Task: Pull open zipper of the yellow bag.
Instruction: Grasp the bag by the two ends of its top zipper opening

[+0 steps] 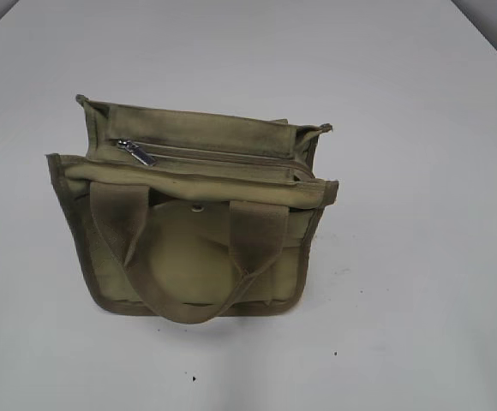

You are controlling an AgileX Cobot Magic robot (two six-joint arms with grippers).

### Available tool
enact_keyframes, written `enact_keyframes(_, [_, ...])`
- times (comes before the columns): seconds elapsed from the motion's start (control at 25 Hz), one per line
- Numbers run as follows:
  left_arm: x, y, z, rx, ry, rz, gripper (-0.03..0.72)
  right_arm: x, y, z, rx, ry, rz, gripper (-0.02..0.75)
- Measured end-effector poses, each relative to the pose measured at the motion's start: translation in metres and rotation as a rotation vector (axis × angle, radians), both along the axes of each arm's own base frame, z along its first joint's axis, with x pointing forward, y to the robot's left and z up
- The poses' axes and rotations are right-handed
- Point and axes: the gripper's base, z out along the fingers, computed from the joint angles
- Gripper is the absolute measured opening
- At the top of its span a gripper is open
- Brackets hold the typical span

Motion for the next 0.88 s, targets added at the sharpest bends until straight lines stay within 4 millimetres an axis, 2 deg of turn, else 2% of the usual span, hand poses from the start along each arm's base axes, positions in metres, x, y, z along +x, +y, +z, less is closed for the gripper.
enact_keyframes(0.64, [0.0,-0.0004,0.0,-0.004,0.0,-0.003,0.418,0.0,0.0,0.0001,0.0,-0.001,0.0,0.593])
enact_keyframes(0.88, [0.0046,-0.0096,0.0048,-0.11,-0.008,-0.078,0.406,0.001,-0.0001,0.0038,-0.013,-0.028,0.006,0.593])
